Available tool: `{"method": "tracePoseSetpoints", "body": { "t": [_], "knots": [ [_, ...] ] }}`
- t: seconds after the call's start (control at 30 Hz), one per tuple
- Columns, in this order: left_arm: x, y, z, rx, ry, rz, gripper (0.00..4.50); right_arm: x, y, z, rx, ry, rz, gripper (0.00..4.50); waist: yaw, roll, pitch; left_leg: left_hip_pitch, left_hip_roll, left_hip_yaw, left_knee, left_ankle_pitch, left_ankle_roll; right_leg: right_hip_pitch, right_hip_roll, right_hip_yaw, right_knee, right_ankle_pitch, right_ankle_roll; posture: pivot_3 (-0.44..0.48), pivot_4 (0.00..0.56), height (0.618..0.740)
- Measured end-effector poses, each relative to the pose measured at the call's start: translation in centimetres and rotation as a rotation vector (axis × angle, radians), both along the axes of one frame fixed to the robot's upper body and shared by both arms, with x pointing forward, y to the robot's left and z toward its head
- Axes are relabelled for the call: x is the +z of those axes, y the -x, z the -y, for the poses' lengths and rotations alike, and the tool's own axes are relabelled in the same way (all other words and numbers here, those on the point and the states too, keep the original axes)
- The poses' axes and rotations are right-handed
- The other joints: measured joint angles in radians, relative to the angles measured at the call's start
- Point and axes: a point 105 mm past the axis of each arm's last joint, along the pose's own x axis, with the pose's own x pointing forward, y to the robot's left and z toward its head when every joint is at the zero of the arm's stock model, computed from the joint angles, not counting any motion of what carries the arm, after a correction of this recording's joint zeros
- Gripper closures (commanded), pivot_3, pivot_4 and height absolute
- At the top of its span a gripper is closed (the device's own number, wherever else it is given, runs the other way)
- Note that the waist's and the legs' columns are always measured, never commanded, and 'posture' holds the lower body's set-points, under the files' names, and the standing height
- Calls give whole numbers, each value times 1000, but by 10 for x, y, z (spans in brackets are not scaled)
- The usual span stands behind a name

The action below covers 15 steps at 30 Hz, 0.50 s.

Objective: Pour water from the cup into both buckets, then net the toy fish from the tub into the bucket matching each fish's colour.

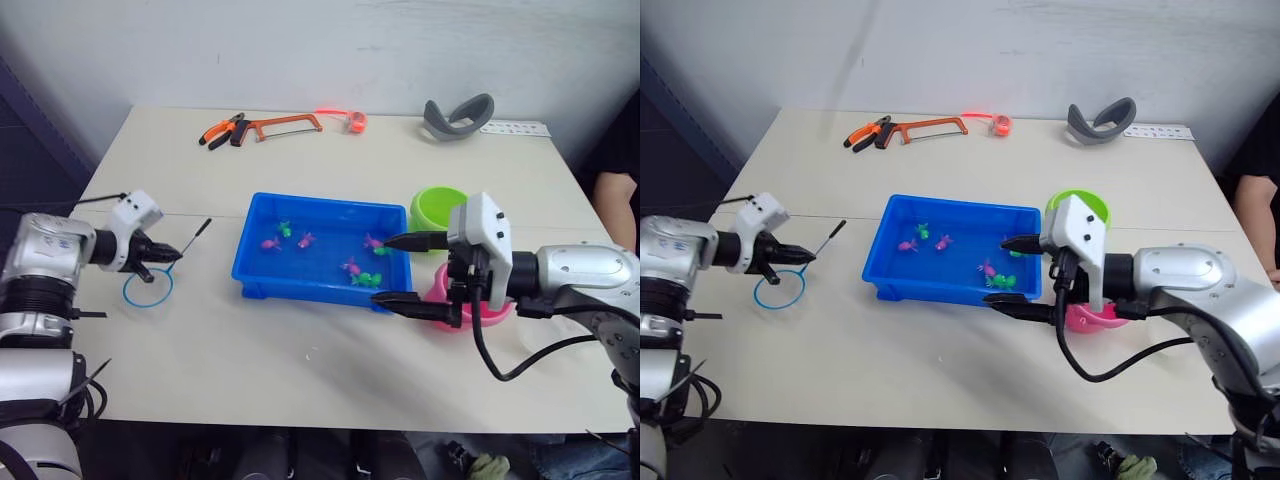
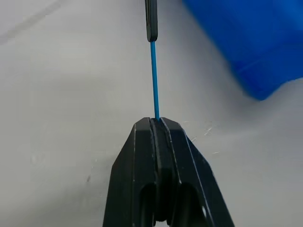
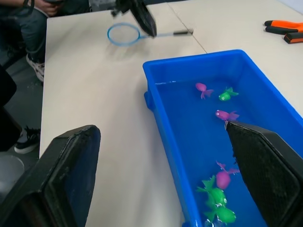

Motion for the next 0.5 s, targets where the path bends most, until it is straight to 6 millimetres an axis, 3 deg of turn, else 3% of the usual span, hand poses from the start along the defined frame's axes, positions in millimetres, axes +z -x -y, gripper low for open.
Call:
{"method": "tracePoseSetpoints", "body": {
  "t": [0.07,0.27,0.5],
  "knots": [
    [19,4,14,-110,11,49,4481,3,1,0,24,9,1,0,0,0,0,0,0,0,0,0,0,1,0,0,-1,0,0,0,150,740],
    [50,23,64,-421,5,110,4481,20,-2,1,73,39,38,0,-2,0,0,0,0,0,1,0,1,1,1,0,-1,0,1,0,150,740],
    [34,38,148,-721,-7,73,4481,23,-8,-17,148,91,55,0,-2,0,0,0,0,-1,1,-1,1,1,1,4,-1,1,1,0,150,740]
  ]
}}
